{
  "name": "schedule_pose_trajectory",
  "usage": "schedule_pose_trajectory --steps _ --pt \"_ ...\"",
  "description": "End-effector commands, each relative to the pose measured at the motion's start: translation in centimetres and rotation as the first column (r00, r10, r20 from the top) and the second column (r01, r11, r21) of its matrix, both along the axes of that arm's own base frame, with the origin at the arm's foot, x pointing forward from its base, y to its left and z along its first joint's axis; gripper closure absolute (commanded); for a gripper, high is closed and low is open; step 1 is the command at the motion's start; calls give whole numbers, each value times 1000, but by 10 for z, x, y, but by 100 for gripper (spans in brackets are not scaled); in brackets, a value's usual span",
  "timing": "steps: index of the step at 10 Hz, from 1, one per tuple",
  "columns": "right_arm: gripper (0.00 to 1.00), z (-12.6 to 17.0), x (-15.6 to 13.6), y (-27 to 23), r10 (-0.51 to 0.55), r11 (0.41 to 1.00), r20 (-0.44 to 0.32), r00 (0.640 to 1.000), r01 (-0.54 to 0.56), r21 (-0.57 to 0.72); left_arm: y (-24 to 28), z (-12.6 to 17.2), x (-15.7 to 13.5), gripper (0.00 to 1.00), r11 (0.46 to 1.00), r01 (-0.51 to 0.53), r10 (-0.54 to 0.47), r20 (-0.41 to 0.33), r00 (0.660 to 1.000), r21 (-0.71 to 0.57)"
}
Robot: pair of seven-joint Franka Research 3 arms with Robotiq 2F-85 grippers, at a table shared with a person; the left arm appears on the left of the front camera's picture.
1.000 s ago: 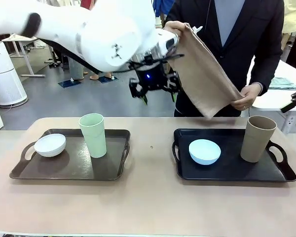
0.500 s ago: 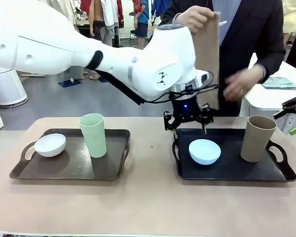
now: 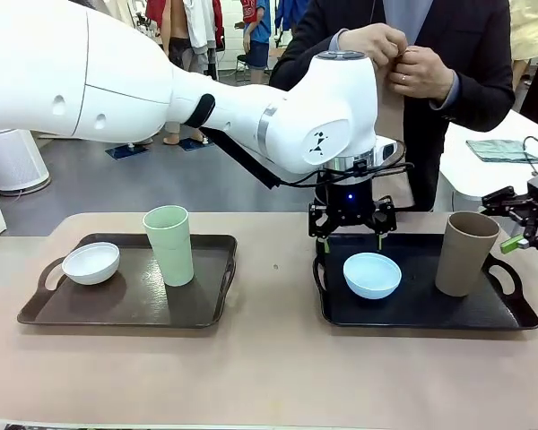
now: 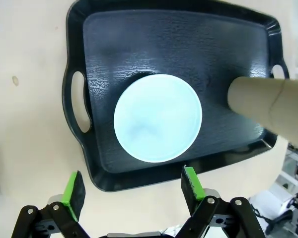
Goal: Set up a tray with a mat and arrange the tableware.
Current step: Pick up the Picnic Bowl and Reusable plastic cup from the Handle tray in front of the human's position and hold them in the air.
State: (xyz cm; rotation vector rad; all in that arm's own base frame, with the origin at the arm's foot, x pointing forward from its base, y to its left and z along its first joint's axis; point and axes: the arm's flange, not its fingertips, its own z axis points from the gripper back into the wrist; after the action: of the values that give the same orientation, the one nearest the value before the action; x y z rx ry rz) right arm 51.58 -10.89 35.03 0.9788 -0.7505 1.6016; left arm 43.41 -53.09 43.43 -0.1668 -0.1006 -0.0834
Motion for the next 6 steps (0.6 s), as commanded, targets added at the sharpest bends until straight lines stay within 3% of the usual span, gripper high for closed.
schedule_pose_trajectory --steps 1,6 --pt "0 3 -13 12 29 1000 40 999 -29 -3 -1 -3 -1 0 1000 11 -11 9 1000 11" --pt "0 -15 1 29 13 999 -13 1000 -14 -53 -7 -32 12 0 996 4 -5 -5 1000 -88"
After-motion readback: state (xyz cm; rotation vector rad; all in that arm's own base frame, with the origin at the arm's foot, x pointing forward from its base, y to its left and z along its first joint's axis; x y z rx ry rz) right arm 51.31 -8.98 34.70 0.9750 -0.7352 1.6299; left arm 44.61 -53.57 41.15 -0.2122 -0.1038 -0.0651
